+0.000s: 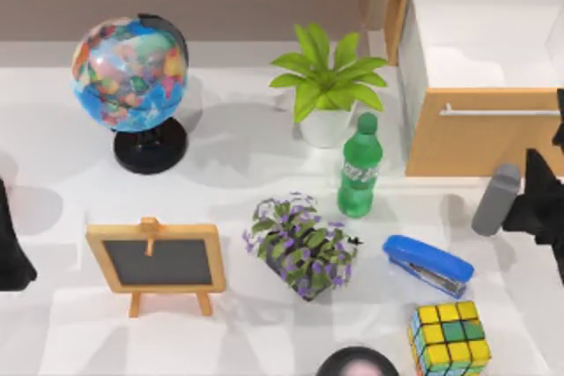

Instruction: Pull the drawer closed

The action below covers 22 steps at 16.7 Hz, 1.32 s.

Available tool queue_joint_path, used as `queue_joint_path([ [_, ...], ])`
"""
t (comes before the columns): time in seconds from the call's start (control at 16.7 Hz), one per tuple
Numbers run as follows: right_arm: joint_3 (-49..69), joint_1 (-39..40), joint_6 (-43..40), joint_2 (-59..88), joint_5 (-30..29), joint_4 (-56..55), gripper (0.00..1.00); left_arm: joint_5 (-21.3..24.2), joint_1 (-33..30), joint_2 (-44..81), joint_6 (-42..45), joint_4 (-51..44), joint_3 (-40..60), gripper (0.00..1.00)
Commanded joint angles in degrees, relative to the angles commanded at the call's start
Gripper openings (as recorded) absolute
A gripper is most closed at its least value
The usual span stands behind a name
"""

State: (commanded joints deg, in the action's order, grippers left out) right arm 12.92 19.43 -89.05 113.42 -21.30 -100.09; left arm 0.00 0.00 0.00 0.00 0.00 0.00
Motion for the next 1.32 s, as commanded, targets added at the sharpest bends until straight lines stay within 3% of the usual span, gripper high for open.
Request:
queue_joint_path([
  [0.54, 4.8, -1.77, -0.07, 0.83, 1.79, 3.83, 1.0, 0.0, 0.0, 0.0, 0.0, 0.0, 0.0, 1.0],
  [1.32, 4.8, -1.77, -0.07, 0.83, 1.79, 3.83, 0.02, 0.0, 0.0, 0.0, 0.0, 0.0, 0.0, 1.0],
])
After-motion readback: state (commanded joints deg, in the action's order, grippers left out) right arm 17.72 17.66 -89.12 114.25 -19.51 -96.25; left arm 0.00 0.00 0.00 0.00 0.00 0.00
